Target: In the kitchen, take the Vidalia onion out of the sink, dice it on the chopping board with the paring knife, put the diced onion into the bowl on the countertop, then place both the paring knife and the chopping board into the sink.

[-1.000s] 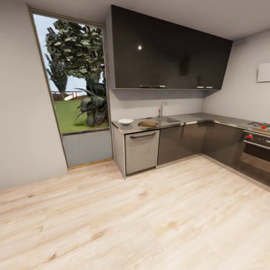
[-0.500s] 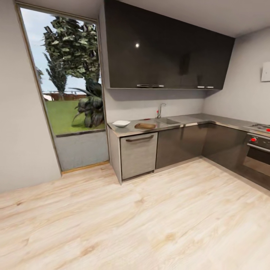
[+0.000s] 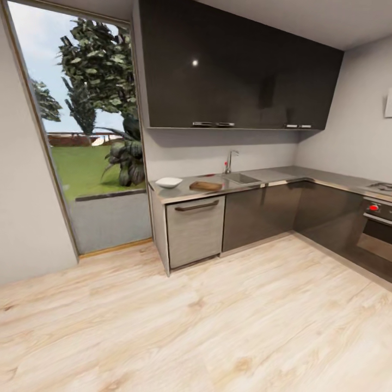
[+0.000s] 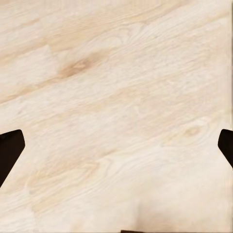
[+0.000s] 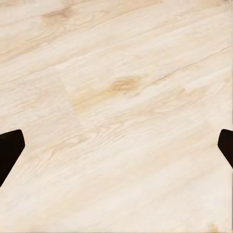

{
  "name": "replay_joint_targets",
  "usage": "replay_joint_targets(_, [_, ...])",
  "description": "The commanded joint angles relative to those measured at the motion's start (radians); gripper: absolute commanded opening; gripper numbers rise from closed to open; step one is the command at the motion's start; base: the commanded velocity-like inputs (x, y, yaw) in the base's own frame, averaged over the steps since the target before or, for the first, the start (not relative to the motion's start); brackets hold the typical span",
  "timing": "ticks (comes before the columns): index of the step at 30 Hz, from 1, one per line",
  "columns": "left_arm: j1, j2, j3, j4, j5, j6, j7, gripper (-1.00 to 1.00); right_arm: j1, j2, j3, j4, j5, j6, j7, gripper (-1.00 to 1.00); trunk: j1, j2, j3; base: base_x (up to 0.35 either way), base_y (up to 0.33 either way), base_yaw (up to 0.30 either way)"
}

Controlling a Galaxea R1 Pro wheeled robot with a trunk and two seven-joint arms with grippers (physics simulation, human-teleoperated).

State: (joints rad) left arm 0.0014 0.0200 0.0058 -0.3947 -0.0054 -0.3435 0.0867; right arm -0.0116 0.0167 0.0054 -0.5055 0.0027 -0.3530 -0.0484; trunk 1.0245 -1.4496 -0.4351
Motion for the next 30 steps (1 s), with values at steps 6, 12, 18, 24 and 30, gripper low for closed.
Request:
replay_joint_targets(6, [0.000,-0.001,0.000,-0.001,-0.001,-0.002,0.002,1.00,-0.001,0.000,0.001,0.001,0.000,-0.003,-0.004,1.00,0.001,0.000,-0.001,0.291,-0.198,0.000])
replay_joint_targets(12, [0.000,-0.001,0.000,-0.001,-0.001,-0.002,0.002,1.00,-0.001,0.000,0.001,0.001,0.000,-0.003,-0.004,1.00,0.001,0.000,-0.001,0.282,-0.216,0.000])
replay_joint_targets(18, [0.000,-0.002,0.000,-0.001,-0.001,-0.002,0.002,1.00,-0.001,0.000,0.001,0.001,0.000,-0.003,-0.004,1.00,0.001,0.000,-0.001,0.281,-0.219,0.000])
replay_joint_targets(24, [0.000,-0.002,-0.001,-0.001,-0.002,-0.003,0.002,1.00,-0.001,0.000,0.001,0.001,0.000,-0.003,-0.004,1.00,0.001,0.000,-0.001,0.280,-0.224,0.023])
replay_joint_targets(30, [0.000,-0.002,-0.001,-0.001,-0.002,-0.003,0.002,1.00,-0.001,0.000,0.001,0.001,0.000,-0.003,-0.004,1.00,0.001,0.000,-0.001,0.279,-0.225,0.095])
